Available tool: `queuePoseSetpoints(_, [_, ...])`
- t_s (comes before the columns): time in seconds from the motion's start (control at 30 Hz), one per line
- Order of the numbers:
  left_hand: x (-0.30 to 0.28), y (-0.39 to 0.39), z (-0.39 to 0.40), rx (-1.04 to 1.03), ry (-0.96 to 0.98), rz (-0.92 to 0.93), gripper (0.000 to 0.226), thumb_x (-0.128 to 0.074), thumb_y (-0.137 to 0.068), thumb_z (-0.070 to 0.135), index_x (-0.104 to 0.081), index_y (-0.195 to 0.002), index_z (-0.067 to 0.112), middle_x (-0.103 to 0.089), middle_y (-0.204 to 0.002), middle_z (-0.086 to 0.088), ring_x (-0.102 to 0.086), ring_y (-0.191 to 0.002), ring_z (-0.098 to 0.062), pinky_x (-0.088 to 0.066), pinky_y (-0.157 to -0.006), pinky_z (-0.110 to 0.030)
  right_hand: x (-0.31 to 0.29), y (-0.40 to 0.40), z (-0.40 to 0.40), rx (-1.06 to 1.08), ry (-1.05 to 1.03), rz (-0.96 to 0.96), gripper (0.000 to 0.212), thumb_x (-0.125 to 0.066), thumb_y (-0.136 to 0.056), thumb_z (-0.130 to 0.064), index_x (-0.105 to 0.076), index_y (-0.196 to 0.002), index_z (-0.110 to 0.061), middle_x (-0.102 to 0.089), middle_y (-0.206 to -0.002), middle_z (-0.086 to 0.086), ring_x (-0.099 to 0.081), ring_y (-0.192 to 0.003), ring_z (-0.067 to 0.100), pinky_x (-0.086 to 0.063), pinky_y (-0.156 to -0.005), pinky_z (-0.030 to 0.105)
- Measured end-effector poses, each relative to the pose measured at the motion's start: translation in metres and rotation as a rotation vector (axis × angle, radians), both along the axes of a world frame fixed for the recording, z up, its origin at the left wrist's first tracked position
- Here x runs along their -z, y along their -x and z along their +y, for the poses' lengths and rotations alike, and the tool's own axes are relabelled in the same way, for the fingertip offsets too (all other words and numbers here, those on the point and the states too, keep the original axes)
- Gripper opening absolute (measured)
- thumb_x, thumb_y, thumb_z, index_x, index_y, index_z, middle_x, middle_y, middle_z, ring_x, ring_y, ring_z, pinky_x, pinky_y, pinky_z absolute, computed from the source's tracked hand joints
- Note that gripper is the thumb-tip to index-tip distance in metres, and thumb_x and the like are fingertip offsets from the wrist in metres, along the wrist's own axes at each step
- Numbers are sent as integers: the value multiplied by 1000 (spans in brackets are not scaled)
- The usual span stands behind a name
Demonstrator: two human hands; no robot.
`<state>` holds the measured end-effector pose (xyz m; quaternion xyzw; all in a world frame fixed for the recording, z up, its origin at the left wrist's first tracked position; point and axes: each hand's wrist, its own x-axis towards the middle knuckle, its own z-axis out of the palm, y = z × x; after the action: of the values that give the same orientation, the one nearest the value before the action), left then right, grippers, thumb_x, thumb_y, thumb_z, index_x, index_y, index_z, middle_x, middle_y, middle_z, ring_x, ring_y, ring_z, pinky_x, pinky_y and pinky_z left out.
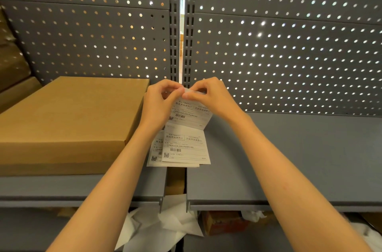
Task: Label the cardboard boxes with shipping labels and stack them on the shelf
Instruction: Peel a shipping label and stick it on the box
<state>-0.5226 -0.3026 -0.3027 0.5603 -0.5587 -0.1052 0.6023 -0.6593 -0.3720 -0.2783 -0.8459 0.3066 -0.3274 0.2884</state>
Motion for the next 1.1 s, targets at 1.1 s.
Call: queuePoseSetpoints(1.1, [6, 1, 1, -31, -34, -17, 10, -59, -91, 19, -67, -94, 15, -68, -87, 5, -65, -85, -15, -55, -74, -31, -14, 7, 4, -8, -165, -66, 37, -62, -89, -41, -73, -73, -8, -59, -65, 10, -44, -58, 9, -36, -56, 16])
